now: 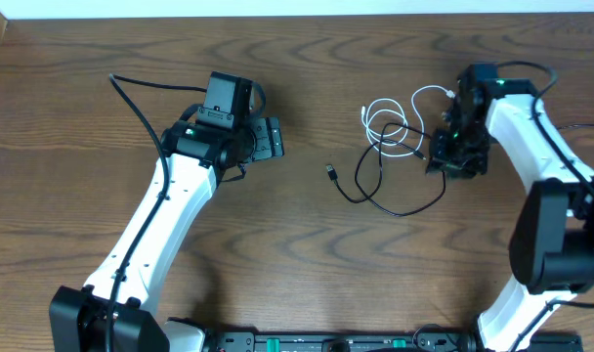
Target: Untangle cables
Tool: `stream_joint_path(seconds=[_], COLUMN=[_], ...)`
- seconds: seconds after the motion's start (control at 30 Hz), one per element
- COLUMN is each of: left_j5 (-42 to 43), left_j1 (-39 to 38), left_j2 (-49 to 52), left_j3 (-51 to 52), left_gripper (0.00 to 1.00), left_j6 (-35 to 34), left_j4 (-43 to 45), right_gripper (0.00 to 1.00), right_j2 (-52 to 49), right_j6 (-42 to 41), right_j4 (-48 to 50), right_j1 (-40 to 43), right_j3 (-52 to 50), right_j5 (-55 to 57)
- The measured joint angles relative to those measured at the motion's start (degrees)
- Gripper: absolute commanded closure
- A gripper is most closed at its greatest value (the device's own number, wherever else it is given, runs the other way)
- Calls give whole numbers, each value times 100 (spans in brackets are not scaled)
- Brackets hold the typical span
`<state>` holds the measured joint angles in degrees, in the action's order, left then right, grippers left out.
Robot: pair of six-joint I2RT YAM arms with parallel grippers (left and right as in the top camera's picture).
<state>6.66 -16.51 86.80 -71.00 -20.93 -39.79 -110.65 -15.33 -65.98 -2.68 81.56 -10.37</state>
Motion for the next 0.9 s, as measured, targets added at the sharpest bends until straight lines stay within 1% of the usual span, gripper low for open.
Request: stream_joint_path(seconds=[0.33,0.47,0.57,0.63,0.67,0.8,0.9], left_j5=[0,0,0,0,0,2,0], left_j1=[0,0,0,0,0,0,0], left_j2=[0,0,0,0,0,0,0], left_j3=[0,0,0,0,0,0,0], left_gripper=[15,15,15,15,15,15,15], left_j6=[0,0,0,0,2,2,2], left_j4=[-9,-9,-15,-15,-22,-24,-26], right_gripper=[60,60,61,62,63,64,65], right_j2=[-31,-31,-33,-33,-33,-33,-33], right_j6=[-343,-179,-236,-498,-776,-1456,-2103], right_j4=[153,793,1532,2059,2417,3110,3364], right_j1=[-17,-24,-94,-175,-236,-461,-706], right_j3=[-361,-378,-398,-398,-396,-409,-407], right_j5=[553,208,-280,-455,-573,-680,-643])
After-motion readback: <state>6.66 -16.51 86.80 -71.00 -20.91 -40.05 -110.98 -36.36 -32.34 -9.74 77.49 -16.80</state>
